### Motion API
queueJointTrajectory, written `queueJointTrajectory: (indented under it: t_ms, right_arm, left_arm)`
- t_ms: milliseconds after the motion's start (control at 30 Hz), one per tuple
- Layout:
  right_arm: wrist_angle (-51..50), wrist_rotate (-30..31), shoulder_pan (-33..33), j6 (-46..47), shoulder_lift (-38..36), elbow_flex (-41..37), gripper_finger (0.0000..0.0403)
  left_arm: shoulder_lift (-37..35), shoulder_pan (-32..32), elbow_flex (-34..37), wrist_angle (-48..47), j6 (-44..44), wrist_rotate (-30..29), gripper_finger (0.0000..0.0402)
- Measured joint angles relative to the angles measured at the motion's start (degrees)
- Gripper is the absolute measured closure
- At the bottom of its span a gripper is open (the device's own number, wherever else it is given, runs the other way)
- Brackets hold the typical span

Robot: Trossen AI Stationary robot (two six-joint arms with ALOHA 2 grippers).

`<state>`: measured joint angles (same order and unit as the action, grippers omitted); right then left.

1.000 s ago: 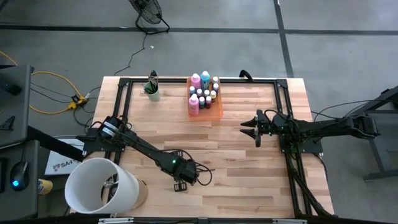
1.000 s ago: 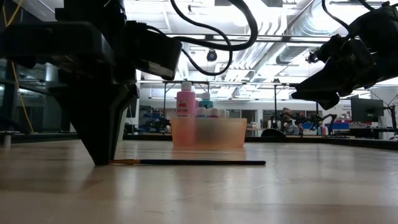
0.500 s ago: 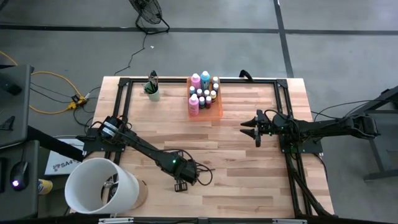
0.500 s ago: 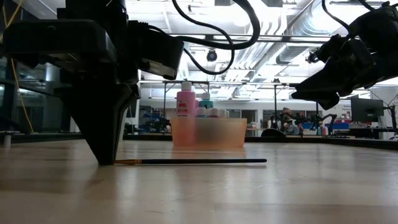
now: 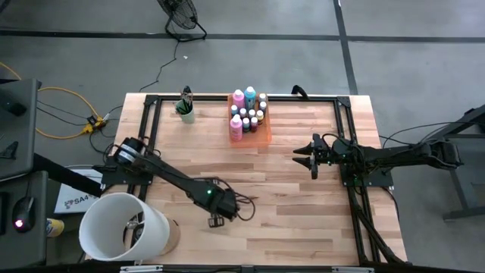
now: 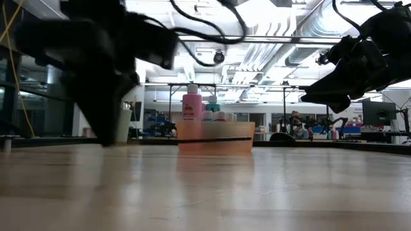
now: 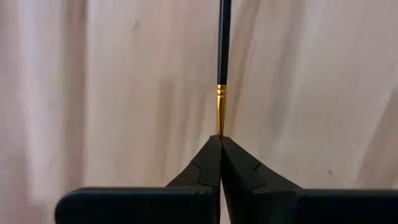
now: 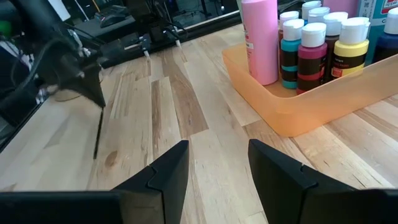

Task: Pick & Place Paint Supplies
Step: Put the orange paintbrush into the cup

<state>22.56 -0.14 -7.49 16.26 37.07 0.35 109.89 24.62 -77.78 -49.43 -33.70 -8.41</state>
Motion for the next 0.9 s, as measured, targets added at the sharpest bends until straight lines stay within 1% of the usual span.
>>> queueJointTrajectory:
  t_ms: [133, 233, 333, 467, 500, 600, 800, 900]
  right_arm:
    - [-0.1, 0.0, 0.0, 0.0, 0.0, 0.0, 0.0243]
    - [0.0, 0.0, 0.0, 0.0, 0.0, 0.0, 0.0243]
    - [-0.1, 0.0, 0.0, 0.0, 0.0, 0.0, 0.0243]
    - [-0.1, 0.0, 0.0, 0.0, 0.0, 0.0, 0.0243]
    - [-0.1, 0.0, 0.0, 0.0, 0.0, 0.0, 0.0243]
    - [-0.1, 0.0, 0.0, 0.0, 0.0, 0.0, 0.0243]
    - [-0.1, 0.0, 0.0, 0.0, 0.0, 0.0, 0.0243]
    - [-0.1, 0.0, 0.0, 0.0, 0.0, 0.0, 0.0243]
  left_arm:
    - [-2.2, -0.2, 0.1, -6.4, 0.0, -1.7, 0.0401]
    - [-4.6, -1.1, -0.8, -14.6, -0.7, -4.5, 0.0401]
    - [-5.4, -2.1, -3.4, -25.5, -1.1, -8.6, 0.0401]
    - [-5.5, -3.7, -9.0, -39.2, -1.3, -12.8, 0.0401]
    - [-5.6, -4.1, -10.2, -41.3, -1.0, -13.7, 0.0401]
    - [-6.4, -5.6, -11.8, -40.0, 3.1, -14.2, 0.0401]
    - [-9.0, -9.6, -11.6, -40.6, 6.5, -14.9, 0.0401]
    - [-10.1, -12.5, -11.5, -40.3, 8.6, -17.8, 0.0401]
